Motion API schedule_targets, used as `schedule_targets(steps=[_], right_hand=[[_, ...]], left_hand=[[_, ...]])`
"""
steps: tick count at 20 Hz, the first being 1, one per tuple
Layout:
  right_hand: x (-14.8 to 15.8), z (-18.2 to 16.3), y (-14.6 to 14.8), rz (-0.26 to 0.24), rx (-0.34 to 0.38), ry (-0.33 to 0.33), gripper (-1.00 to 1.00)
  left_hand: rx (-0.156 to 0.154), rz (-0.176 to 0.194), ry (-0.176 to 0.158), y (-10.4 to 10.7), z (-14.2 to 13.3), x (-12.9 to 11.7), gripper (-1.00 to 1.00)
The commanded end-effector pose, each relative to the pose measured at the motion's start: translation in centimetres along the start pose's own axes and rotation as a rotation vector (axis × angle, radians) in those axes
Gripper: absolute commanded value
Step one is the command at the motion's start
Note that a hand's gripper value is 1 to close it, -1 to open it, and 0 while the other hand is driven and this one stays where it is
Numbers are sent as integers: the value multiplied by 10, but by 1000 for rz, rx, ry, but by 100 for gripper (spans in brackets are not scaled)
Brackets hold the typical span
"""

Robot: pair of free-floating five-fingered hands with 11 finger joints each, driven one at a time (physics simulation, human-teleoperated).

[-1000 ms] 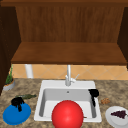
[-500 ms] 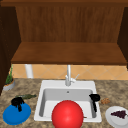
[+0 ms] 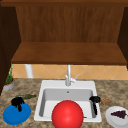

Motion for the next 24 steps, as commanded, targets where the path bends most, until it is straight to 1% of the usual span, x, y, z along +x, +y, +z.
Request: schedule_targets(steps=[1,2,3,6,7,8,10,11,13,14,15,17,21,23,24], right_hand=[[-6,6,4,-12,0,-8,-100],[-8,5,3,-19,0,-14,-100],[-3,3,2,-7,6,-7,-100],[-3,4,3,-3,3,-5,-100],[-3,4,3,-3,3,-4,0],[-3,4,2,11,-2,-6,0],[-3,4,2,8,-7,-4,0],[-3,4,2,6,-9,-4,0],[-3,4,2,4,-12,-3,0],[-3,4,2,3,-13,-3,0],[-3,4,2,2,-14,-2,0],[-3,4,2,0,-16,-2,0],[-3,4,3,-2,-18,-1,0],[-3,4,3,-3,-19,-1,0],[-3,4,3,-3,-19,-1,0]], left_hand=[[0,0,0,0,0,0,0],[0,0,0,0,0,0,0],[0,0,0,0,0,0,0],[0,0,0,0,0,0,0],[4,-1,5,0,-1,0,-100],[14,9,19,0,-3,0,-100],[17,10,26,3,-11,-1,-100],[5,16,6,6,-9,-7,-100],[0,23,2,13,-15,-13,-100],[-3,27,-1,16,-17,-22,-100],[-7,59,7,21,-20,-35,-100],[-10,72,8,25,-26,-47,-100],[-12,78,6,38,-36,-75,-100],[-12,70,3,44,-40,-89,-100],[-11,62,0,42,-42,-99,-100]])
